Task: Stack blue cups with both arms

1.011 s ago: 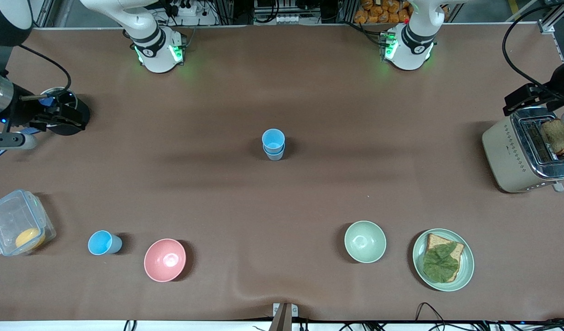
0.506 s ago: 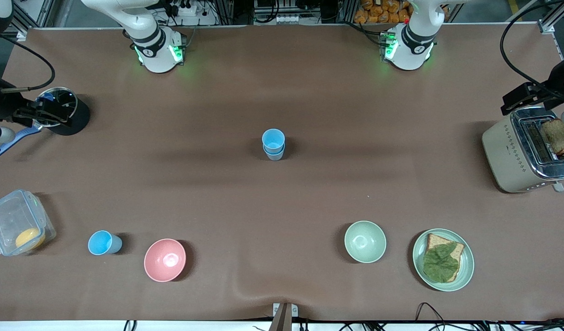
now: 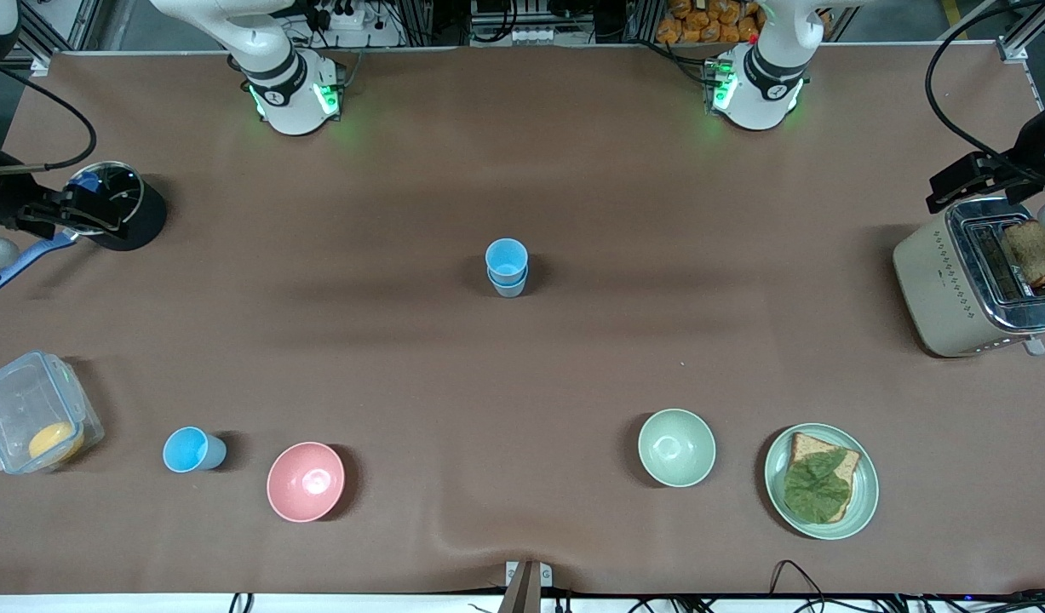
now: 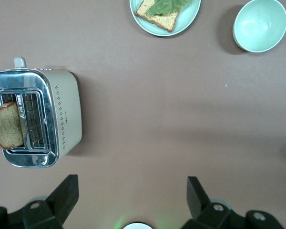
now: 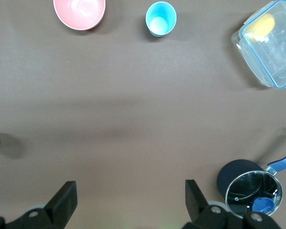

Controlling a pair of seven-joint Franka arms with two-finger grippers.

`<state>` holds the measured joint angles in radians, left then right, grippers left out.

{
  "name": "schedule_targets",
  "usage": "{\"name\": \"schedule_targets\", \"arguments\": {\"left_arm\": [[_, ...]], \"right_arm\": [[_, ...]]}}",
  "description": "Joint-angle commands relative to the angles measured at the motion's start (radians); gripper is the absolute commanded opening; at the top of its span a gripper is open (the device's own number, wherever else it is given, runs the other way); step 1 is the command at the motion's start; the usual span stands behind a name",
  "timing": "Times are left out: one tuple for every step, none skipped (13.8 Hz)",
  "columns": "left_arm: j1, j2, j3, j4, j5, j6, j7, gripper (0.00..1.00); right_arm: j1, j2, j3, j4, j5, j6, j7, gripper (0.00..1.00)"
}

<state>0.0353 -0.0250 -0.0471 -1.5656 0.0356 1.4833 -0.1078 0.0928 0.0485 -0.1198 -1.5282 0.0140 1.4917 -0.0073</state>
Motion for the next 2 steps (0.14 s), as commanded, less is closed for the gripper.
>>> {"name": "schedule_targets", "arguments": {"left_arm": [[-0.008,-0.010,0.006,0.004,-0.020,-0.005,0.011,1.00],[-0.008,-0.012,0.006,0.004,-0.019,-0.005,0.011,1.00]], "right_arm": [[-0.016,-0.010,0.011,-0.006,-0.016,0.007,-0.002,1.00],[-0.016,-0.009,0.011,-0.004,-0.014,0.007,-0.002,1.00]]}}
